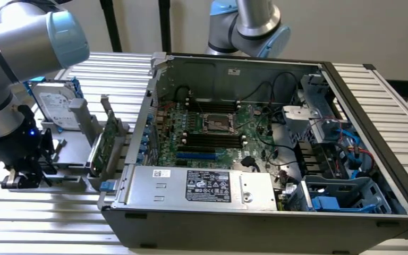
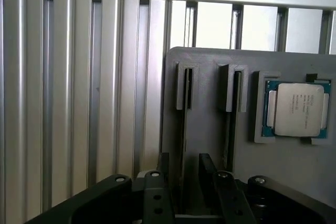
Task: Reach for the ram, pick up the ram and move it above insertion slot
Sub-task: 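Pick up the ram and move it above insertion slot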
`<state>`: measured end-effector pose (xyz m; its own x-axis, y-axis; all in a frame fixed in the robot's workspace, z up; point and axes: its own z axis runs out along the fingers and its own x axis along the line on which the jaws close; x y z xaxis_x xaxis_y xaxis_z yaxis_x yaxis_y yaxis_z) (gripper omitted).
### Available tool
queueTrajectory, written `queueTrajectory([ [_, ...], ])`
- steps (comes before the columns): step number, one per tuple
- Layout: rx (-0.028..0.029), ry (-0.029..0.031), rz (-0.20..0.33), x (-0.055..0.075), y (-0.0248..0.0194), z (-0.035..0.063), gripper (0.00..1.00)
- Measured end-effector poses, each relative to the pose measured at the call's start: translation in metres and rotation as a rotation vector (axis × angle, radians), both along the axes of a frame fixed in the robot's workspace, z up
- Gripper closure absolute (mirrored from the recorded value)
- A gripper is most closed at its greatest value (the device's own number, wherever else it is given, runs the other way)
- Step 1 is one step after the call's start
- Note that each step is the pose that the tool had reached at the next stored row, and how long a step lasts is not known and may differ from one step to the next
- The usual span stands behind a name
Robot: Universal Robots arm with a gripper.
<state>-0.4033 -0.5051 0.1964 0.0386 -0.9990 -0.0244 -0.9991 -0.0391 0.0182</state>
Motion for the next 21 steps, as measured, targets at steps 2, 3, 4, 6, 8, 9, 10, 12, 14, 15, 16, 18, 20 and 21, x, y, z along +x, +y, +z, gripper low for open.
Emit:
queueTrajectory([
  [2, 0.0000, 0.0007, 0.000, -0.0001, 0.0000, 0.0000, 0.66],
  [3, 0.0001, 0.0007, 0.000, 0.0000, 0.0001, -0.0001, 0.72],
  [4, 0.0002, 0.0006, 0.000, 0.0000, 0.0001, -0.0002, 0.72],
  [6, 0.0002, 0.0007, 0.000, 0.0000, 0.0001, -0.0002, 0.84],
  [8, 0.0001, 0.0007, 0.000, 0.0000, 0.0000, -0.0002, 0.86],
  [9, 0.0002, 0.0007, 0.000, 0.0000, 0.0001, -0.0002, 0.86],
  [10, 0.0002, 0.0008, 0.000, 0.0000, 0.0001, -0.0002, 0.86],
  [12, 0.0002, 0.0014, -0.004, 0.0001, 0.0001, -0.0002, 0.86],
  [14, 0.0002, 0.0018, -0.014, 0.0001, 0.0001, -0.0002, 0.86],
  [15, 0.0003, 0.0020, -0.019, 0.0001, 0.0001, -0.0002, 0.86],
  [16, 0.0003, 0.0022, -0.026, 0.0001, 0.0001, -0.0002, 0.86],
  [18, 0.0003, 0.0024, -0.039, 0.0001, 0.0001, -0.0002, 0.86],
  [20, 0.0002, 0.0025, -0.045, 0.0001, 0.0001, -0.0002, 0.86],
  [21, 0.0003, 0.0026, -0.045, 0.0001, 0.0001, -0.0002, 0.86],
])
